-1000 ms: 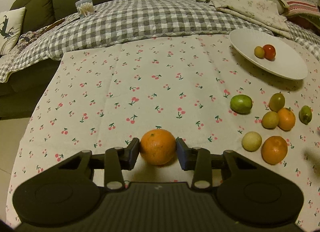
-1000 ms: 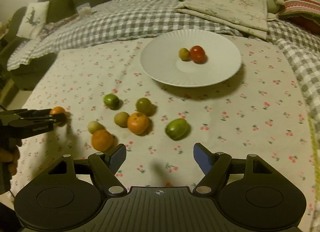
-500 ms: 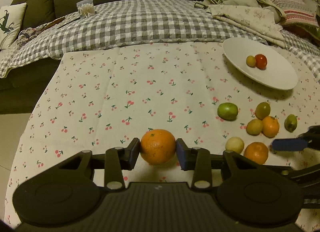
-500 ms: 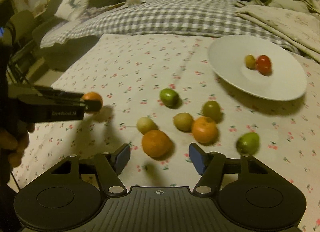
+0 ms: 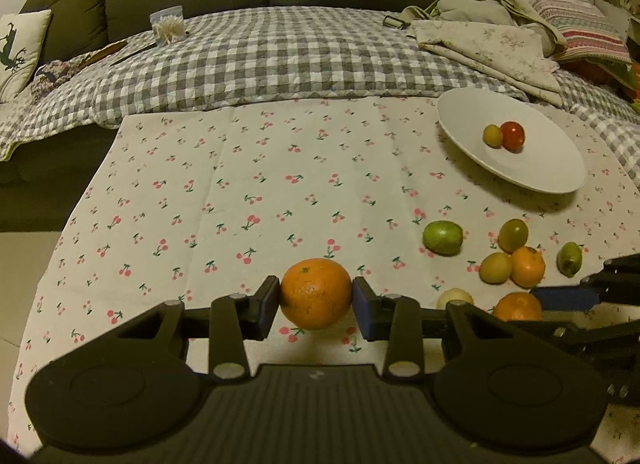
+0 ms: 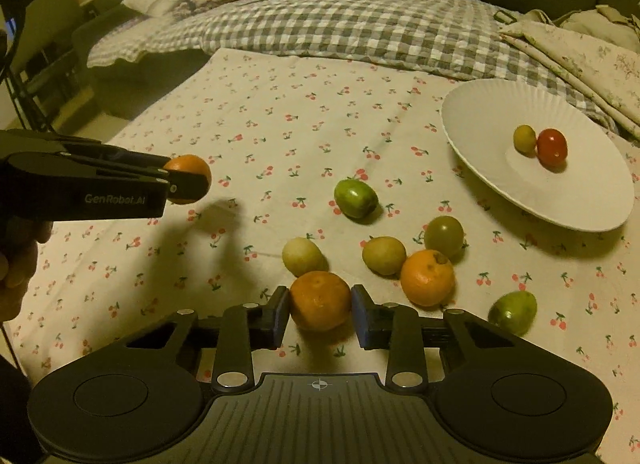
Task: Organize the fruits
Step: 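Grasp the second orange mandarin with the right tool while the left tool holds its mandarin, then carry both mandarins over the white plate and open both tools to release them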
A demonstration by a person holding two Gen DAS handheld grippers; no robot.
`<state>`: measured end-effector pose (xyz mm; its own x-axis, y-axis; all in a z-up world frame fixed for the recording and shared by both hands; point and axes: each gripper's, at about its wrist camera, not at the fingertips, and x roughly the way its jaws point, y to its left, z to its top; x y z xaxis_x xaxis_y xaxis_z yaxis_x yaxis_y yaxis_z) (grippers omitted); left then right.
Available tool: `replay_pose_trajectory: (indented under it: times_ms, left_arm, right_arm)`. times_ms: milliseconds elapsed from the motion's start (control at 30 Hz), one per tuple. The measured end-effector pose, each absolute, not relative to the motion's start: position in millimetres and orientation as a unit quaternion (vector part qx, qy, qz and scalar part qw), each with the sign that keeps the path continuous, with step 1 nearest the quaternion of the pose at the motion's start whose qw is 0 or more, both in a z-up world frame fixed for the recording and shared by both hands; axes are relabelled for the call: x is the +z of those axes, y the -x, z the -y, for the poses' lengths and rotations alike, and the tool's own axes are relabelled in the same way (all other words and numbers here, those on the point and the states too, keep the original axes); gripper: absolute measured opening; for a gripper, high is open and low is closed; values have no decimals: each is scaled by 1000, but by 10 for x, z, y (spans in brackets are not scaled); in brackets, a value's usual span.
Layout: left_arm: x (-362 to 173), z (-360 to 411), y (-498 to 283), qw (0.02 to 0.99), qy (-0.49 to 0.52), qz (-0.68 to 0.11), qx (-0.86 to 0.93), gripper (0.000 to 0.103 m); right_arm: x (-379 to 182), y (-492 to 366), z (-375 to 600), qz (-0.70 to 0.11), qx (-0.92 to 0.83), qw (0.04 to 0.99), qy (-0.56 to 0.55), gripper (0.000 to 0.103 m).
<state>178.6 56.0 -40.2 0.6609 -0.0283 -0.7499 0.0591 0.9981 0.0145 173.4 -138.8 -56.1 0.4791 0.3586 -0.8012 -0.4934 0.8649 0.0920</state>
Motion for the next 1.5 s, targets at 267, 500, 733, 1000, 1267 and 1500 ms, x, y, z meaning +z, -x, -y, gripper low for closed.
replay_pose_trajectory:
  times_ms: [267,500,733,1000,1267,1500]
  left_arm:
    - [-345,-441,-1856,916,-17,-398,-38,38]
    - [-205,-171,-1979,921,-10,-383,-66,38]
    - [-154,250,-2208,922,-23,-374,-100,38]
    - [-197,757,-2559,923,-45,-354,-145,38]
    - [-315,1095,-2862,920,-76,-342,-177,38]
    - [-491,1149,-3029,913,-92,-350,-187,38]
  right_arm:
    - [-354,-1821,1724,-439,218,871,48,32]
    - [-245,-1932,2133,-436,180,882,28,32]
    - [-96,-2154,2670,-422,129,897,-6,32]
    - [-61,-2364,3043,-413,99,905,-33,32]
    - [-131,-2691,3146,-408,90,908,-29,32]
    - [-250,-2970,3049,-408,109,905,-42,32]
